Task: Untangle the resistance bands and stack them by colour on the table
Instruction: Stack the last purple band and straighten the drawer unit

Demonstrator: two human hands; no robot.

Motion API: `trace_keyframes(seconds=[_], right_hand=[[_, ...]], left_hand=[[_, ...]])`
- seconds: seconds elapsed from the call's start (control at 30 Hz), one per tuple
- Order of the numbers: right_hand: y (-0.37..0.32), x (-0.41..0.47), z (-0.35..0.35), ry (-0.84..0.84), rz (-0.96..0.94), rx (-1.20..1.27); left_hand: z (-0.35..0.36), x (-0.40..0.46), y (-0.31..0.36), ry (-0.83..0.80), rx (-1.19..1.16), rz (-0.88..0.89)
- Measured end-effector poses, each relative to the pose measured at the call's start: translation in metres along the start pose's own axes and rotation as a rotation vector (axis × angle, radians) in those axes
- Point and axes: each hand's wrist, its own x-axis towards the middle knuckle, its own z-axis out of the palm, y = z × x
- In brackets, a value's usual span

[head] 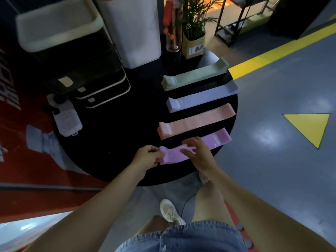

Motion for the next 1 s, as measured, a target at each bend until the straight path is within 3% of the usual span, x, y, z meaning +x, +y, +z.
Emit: trace_keyframes(seconds=[0.2,0.43,0.5,0.67,1.0], right_hand=[[-0.021,-0.010,-0.026,-0.132,-0.005,0.230],[0.002,-0.002,-0.048,0.058,0.089,0.105],[0.012,0.001,-0.051,0.095,0.116,0.078],[0.030,0.006,-0.062,0.262,0.206,0.000],[0.065,0.021,-0.071,0.366,0.319,-0.128]], left_hand=[[0.045,-0.012,0.044,-0.135,-0.174,0.005],[0.089,-0.004,0.062,-0.244,-0.210,0.008],[0.099,0.001,0.060,-0.213,-0.147,0.057],[0.099,0.025,0.025,0.048,0.341,0.223],[0.105,0.044,0.013,0.112,0.476,0.191]])
